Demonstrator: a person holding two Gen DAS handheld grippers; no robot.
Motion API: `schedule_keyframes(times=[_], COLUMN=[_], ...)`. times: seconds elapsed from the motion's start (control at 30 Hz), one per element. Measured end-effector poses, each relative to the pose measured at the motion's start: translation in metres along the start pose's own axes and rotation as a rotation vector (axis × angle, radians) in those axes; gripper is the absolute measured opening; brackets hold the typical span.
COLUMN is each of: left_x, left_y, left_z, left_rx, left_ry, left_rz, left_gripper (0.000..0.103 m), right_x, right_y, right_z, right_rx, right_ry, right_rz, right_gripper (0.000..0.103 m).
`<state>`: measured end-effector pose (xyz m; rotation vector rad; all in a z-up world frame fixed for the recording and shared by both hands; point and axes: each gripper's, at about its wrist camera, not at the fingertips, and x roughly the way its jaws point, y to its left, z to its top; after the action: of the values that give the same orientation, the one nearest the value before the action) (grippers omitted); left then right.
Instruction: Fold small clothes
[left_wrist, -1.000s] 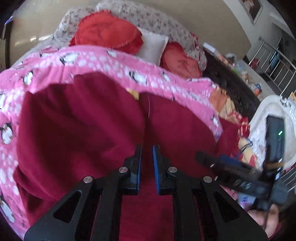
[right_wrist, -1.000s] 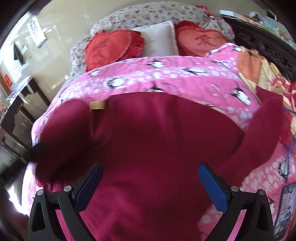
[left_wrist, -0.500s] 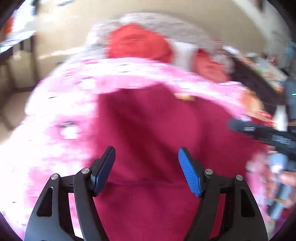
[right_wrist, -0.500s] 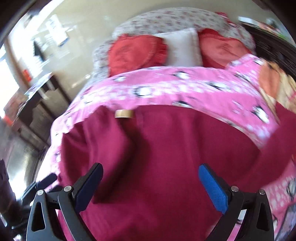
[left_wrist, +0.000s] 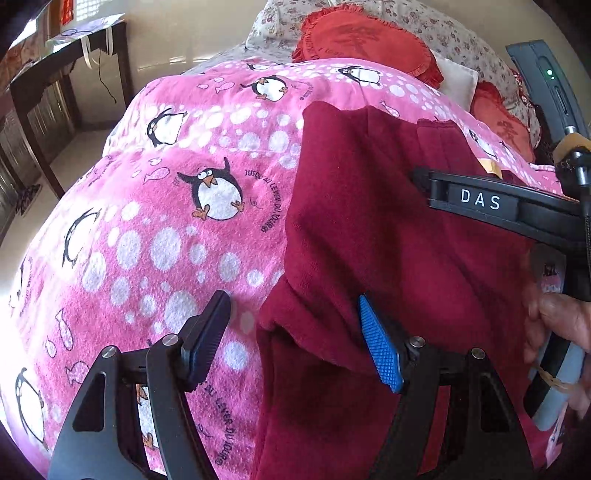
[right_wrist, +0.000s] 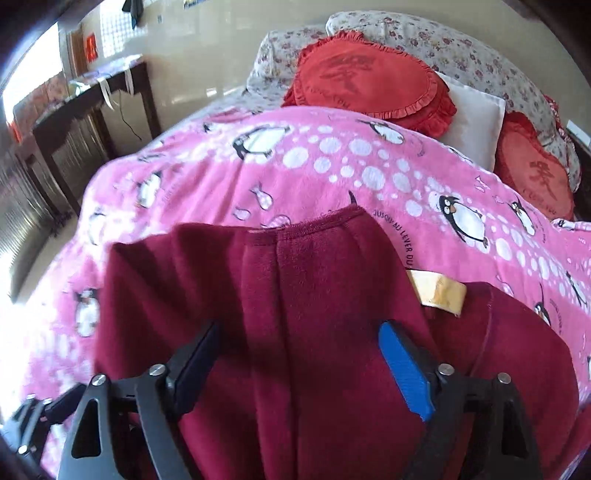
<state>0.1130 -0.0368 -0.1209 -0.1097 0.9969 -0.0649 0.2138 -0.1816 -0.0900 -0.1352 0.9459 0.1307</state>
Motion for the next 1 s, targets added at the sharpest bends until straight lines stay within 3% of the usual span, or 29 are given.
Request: schedule_keyframes(times=[0.07,0.1,0.13,0.2,0.33,0.43,0.57,0.6,0.63,0.67,0.73,0.83,1.0], left_x=[0.003,0.004,0.004,0.004,0.003,0.002,0.000,0.001,0.001,0.000,-0.001,-0.003,-0.008], left_y=[0.005,0.005,0.006,0.005,0.006,0.008,0.005,0.004,0.003,0.003,0.004,0.004,0.006], left_z=[0.004,0.005,0.005,0.005,0.004,0.001,-0.003,-0.003,-0.003,-0.003,-0.002,-0.001,-0.004], left_rx=[-0.004,-0.009,-0.013,-0.009,-0.010,-0.011,0.004,0.010,0.014,0.014,0.015,0.014,0.019], left_ry=[-0.002,-0.004,-0.008,-0.013,-0.025,-0.033,-0.043,-0.042,-0.040,-0.039,-0.033,-0.012,0.006], left_rz=[-0.009,-0.013,-0.013,-0.006,-0.009,-0.019,-0.013,-0.008,-0.005,-0.005,-0.007,-0.008,0.014], left_gripper=[0.071,0.072,0.072,0.072,0.072,0.072,0.076,0.076,0.076,0.076,0.076,0.076,0.076], right_x=[-0.008,-0.013,-0.018,-0.035,-0.078,-0.113,-0.127,-0.126,-0.125,-0.129,-0.141,-0.159,-0.147], right_y=[-0.002,-0.006,-0.013,-0.040,-0.093,-0.135,-0.185,-0.196,-0.207,-0.217,-0.232,-0.240,-0.182], right_z=[0.000,0.000,0.000,-0.003,-0.023,-0.061,-0.119,-0.131,-0.142,-0.155,-0.167,-0.160,-0.107], right_rx=[-0.035,-0.040,-0.023,0.066,0.185,0.243,0.358,0.395,0.436,0.467,0.497,0.511,0.259], right_ry=[-0.045,-0.053,-0.052,-0.052,-0.092,-0.109,-0.009,0.019,0.049,0.064,0.042,-0.016,-0.081], right_rz=[-0.030,-0.006,0.024,0.099,0.142,0.118,0.097,0.099,0.087,0.054,0.022,0.018,0.163], right_gripper=[0.055,0.034,0.023,0.011,0.010,0.010,0.012,0.016,0.033,0.041,0.046,0.046,0.046])
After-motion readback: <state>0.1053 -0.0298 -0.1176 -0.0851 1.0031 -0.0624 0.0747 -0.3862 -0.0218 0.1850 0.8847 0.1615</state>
